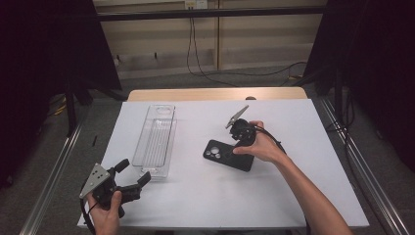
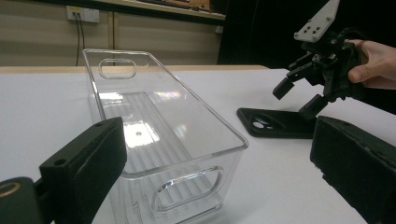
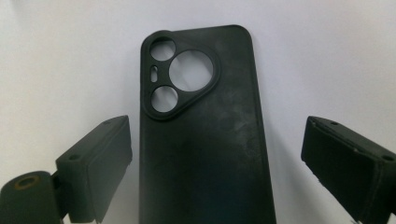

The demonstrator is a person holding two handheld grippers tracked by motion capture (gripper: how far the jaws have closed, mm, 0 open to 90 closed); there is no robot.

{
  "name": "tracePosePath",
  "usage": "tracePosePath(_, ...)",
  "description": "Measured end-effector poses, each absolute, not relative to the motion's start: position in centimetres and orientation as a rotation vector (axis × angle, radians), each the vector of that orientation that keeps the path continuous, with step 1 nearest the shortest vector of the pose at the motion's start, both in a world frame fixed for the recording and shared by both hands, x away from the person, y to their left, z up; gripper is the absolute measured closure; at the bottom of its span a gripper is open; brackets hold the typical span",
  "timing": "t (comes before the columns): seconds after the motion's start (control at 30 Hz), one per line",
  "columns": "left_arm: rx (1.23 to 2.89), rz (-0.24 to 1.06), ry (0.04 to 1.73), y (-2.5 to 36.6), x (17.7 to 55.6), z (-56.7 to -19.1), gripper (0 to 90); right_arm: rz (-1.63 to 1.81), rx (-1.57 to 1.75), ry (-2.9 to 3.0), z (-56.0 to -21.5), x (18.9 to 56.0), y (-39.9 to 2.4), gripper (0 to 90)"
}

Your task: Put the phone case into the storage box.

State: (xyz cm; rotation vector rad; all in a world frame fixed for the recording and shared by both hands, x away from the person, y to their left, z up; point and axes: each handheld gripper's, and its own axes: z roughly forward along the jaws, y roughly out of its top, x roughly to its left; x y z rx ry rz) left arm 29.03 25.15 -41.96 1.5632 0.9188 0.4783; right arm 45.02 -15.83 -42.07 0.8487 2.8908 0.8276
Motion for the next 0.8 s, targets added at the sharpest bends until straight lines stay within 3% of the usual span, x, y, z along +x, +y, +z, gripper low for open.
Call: tracePosePath(0.8,1.566,0.476,0.914,25.2,29.0,-42.0,3.7,0.641,0.765,2.984,-44.1,44.8,-14.6,6.3)
